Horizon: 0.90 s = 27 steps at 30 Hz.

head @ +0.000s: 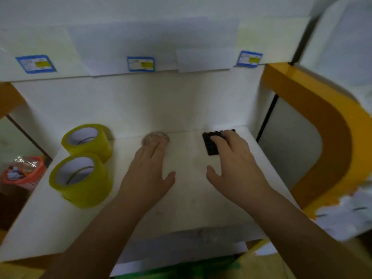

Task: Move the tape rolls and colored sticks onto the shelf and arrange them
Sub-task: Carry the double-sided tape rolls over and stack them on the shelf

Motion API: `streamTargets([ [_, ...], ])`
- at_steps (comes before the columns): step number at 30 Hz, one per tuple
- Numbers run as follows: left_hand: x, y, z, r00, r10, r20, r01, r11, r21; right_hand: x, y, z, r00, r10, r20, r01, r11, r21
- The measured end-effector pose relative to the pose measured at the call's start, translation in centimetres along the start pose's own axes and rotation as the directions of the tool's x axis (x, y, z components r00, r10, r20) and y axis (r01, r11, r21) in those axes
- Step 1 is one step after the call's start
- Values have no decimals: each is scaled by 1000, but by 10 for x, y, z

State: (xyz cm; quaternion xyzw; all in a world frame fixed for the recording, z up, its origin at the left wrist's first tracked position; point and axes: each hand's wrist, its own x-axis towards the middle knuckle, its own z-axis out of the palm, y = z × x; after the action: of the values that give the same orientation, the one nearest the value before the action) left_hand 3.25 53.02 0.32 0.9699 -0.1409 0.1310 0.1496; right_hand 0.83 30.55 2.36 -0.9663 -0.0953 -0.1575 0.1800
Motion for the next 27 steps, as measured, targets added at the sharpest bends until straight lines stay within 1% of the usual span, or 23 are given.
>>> streamTargets([
  [5,-25,59,-3,1000,5,-15,-5,1000,16,-61,17,-39,996,35,78,-39,998,50],
  [10,-68,126,-1,1000,18,9,-18,1000,-19,-133,43,-76,998,21,51,-25,997,69],
  [14,-105,186,2,998,53,33,-50,995,-83,-186,81,-102,995,72,63,-79,991,111],
  [21,-137,279,13,991,131,0,-129,979,-160,-265,152,-160,983,181,-26,-182,982,-49],
  [24,-138,321,14,982,187,-18,-187,963,-194,-291,176,-186,970,236,-52,-239,969,-69],
  [27,-136,358,16,969,246,1,-241,949,-203,-311,197,-203,958,278,-73,-283,957,-62],
])
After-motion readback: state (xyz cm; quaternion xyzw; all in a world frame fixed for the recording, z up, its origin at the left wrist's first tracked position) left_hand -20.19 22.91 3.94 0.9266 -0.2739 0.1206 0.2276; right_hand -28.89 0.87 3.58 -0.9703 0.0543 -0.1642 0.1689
